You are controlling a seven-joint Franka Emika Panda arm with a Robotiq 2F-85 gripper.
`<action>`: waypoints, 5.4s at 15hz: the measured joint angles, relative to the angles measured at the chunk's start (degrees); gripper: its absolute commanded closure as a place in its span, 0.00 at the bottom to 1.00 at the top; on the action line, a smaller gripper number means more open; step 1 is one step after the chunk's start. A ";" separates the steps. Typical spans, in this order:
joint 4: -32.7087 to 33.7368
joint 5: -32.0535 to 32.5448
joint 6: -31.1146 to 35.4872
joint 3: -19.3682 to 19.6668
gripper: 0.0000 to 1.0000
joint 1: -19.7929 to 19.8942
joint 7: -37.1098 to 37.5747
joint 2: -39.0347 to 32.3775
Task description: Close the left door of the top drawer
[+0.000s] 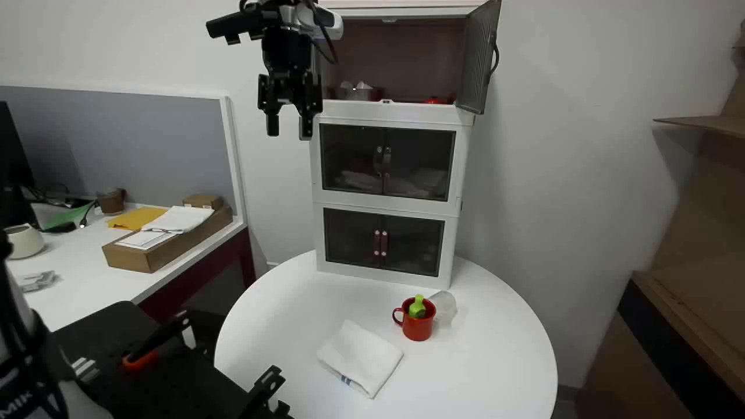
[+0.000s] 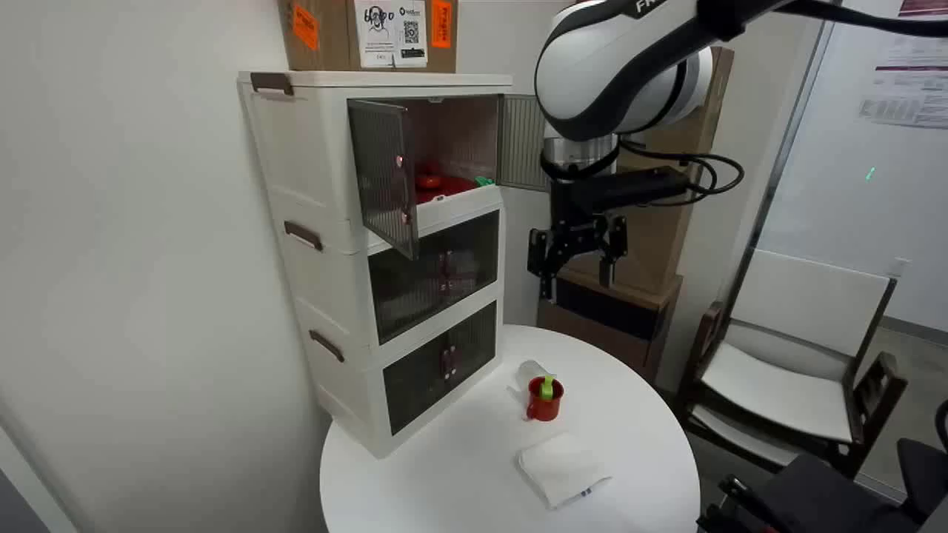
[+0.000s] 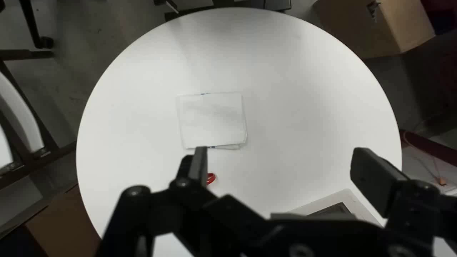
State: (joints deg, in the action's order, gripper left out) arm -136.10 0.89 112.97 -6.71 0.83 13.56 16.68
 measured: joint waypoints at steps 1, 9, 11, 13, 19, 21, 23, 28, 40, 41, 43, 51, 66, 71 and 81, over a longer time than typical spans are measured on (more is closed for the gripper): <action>0.02 0.00 0.00 0.00 0.00 0.00 0.00 0.02; 0.01 0.00 0.00 0.01 0.00 -0.04 0.00 0.02; -0.01 0.02 0.38 0.02 0.00 -0.29 0.00 -0.01; 0.36 0.02 1.59 0.02 0.00 -0.78 -0.03 -0.02; 6.70 1.10 1.99 0.01 0.00 -2.26 -2.36 0.09; 9.83 1.11 0.78 0.01 0.00 -2.81 -4.68 0.04; 13.14 0.98 -0.85 0.01 0.00 -3.40 -6.93 -0.17; 21.61 0.57 -4.48 -0.01 0.00 -4.93 -9.73 -2.53; 40.25 -5.25 -16.83 -0.34 0.00 -7.77 -13.07 -9.17; 41.57 -5.64 -17.92 -0.48 0.00 -7.91 -13.17 -9.75; 43.93 -5.96 -19.37 -0.90 0.00 -8.15 -13.20 -11.26; 49.40 -2.60 -15.16 -3.21 0.00 -9.85 -6.87 -19.60; 49.00 35.13 -4.19 -1.92 0.00 -12.28 27.62 -22.27; 46.13 36.59 4.79 -0.48 0.00 -10.96 33.52 -22.28; 41.86 10.31 20.36 1.29 0.00 -4.14 -5.64 -26.73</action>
State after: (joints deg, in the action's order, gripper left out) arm -94.24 11.20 133.33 -5.42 -3.31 7.92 -10.05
